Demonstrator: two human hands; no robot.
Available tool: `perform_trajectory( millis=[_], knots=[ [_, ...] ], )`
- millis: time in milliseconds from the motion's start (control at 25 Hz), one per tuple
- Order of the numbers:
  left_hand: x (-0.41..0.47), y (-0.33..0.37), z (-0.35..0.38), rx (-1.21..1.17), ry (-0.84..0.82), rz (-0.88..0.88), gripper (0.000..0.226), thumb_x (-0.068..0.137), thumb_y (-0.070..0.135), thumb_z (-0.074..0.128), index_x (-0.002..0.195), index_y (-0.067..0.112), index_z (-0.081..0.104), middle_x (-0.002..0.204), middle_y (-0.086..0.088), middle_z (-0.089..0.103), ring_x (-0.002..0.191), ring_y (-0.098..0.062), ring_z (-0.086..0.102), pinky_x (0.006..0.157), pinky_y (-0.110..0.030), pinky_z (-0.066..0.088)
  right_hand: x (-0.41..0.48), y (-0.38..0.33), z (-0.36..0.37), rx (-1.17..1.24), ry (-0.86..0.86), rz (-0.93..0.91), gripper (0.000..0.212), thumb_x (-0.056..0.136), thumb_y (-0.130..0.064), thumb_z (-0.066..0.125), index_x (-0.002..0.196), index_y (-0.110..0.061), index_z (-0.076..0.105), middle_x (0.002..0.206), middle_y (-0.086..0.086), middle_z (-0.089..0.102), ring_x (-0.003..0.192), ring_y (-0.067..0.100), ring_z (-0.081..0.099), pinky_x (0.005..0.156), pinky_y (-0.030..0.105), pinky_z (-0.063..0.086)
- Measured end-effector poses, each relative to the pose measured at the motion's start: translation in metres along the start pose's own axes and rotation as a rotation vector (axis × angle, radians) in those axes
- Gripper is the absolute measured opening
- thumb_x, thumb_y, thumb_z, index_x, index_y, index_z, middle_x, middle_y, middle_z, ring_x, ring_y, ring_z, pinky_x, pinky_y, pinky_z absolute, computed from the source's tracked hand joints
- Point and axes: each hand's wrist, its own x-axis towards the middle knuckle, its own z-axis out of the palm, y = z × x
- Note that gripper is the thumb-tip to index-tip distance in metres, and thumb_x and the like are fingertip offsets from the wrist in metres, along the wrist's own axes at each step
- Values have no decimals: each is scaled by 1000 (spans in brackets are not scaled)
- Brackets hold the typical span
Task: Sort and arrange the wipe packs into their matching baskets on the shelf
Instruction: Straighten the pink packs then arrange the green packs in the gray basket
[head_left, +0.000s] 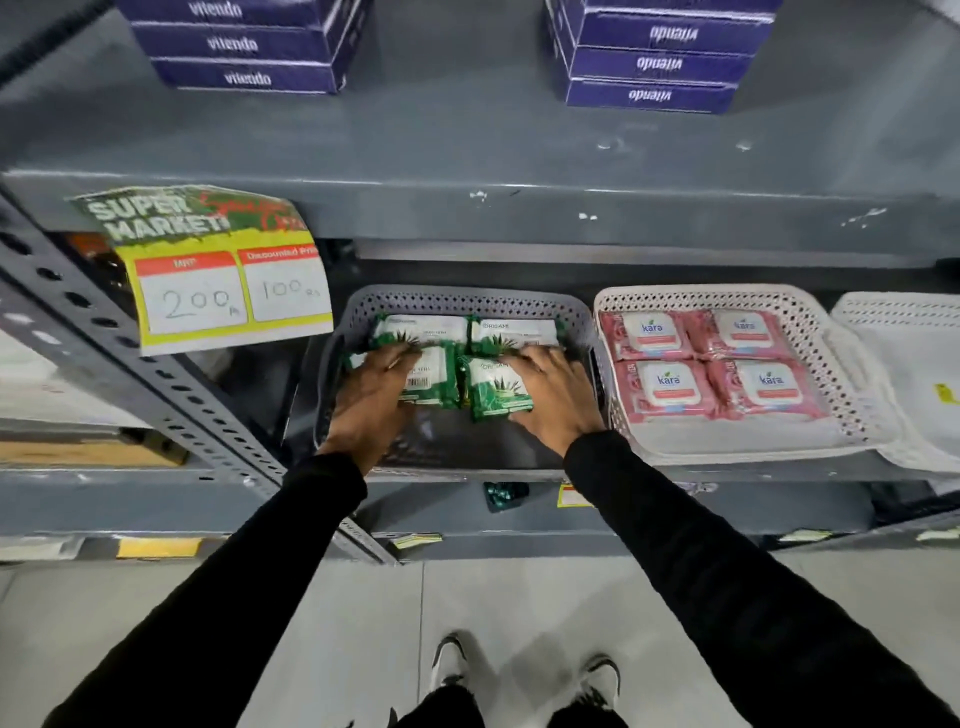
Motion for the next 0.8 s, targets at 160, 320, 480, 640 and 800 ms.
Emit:
perform_trajectory(
  millis=[160,320,480,640,800],
  knots=[
    [0,-9,1,-54,-158,32,85,81,23,77,153,28,34,163,4,32,147,-18,32,120,-44,34,-8,-3,1,7,-45,-10,79,85,-40,76,153,-26,37,149,5,41,136,28,44,110,50,41],
    [3,-11,6,-10,-166,53,80,82,26,78,151,23,38,161,-1,36,145,-23,38,119,-41,35,-7,-9,4,-49,-117,-21,80,92,-35,68,158,-23,24,156,10,33,144,31,34,115,51,32],
    [15,-9,2,54,-233,52,71,92,60,53,149,18,41,158,-4,38,141,-25,41,117,-42,35,-4,-9,2,91,-142,56,88,93,-65,50,160,-20,14,166,11,13,150,35,19,119,59,23],
    [41,4,14,87,-34,92,61,104,52,20,154,18,32,167,-5,22,154,-20,18,126,-43,17,22,-17,3,237,149,119,67,104,-55,25,158,-16,22,169,8,19,153,27,27,118,53,32],
    [59,4,34,179,-10,103,59,104,40,10,158,19,20,170,-3,10,157,-18,3,128,-40,3,45,-22,22,192,36,110,65,106,-50,15,160,-13,12,170,9,9,158,24,9,127,50,18]
  ],
)
